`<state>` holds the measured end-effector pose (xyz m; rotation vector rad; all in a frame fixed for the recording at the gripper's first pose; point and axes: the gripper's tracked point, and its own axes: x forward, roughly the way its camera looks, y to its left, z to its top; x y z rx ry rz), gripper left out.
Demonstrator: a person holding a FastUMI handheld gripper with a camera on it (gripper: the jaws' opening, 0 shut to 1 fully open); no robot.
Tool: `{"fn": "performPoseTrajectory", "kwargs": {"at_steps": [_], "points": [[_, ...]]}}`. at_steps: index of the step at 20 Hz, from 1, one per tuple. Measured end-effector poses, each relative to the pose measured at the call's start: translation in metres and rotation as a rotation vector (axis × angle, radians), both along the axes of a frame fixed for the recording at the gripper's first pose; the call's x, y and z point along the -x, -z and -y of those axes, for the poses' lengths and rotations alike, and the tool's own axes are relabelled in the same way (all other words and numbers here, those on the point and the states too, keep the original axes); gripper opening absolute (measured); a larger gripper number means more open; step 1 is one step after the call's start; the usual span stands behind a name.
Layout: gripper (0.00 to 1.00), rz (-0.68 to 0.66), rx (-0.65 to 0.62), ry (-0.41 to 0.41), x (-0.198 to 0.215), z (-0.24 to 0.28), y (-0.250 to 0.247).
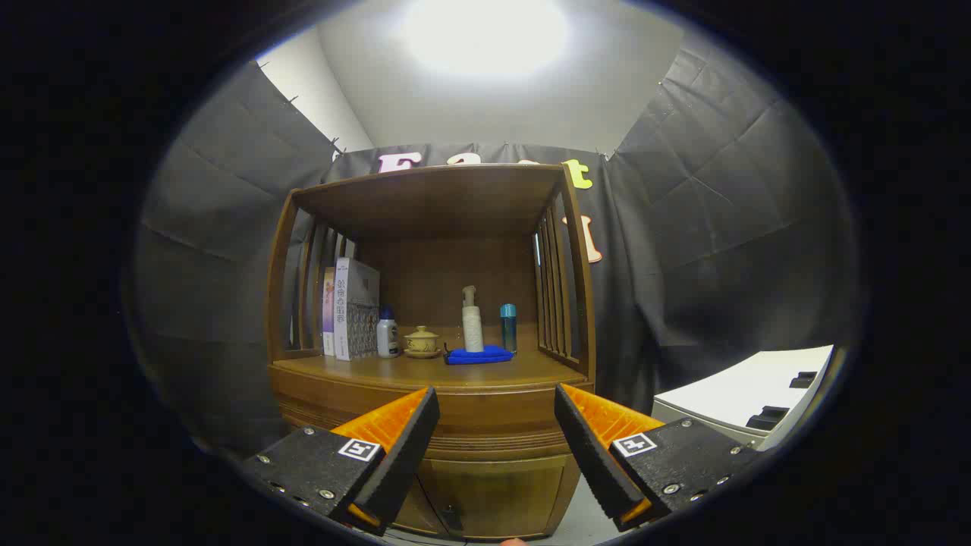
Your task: Pull open the drawer, take out the items inside it, and place them on the countertop above the cabinet.
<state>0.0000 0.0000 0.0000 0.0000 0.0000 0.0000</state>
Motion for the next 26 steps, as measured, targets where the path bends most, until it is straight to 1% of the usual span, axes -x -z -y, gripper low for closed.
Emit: {"fn": "performPoseTrajectory", "kwargs": {"at_steps": [12,26], "points": [[0.95,-0.023,0.001,-0.022,-0.001,-0.011,0.008],[0.95,-0.054,-0.016,-0.017,-0.005,-0.012,0.022]]}}
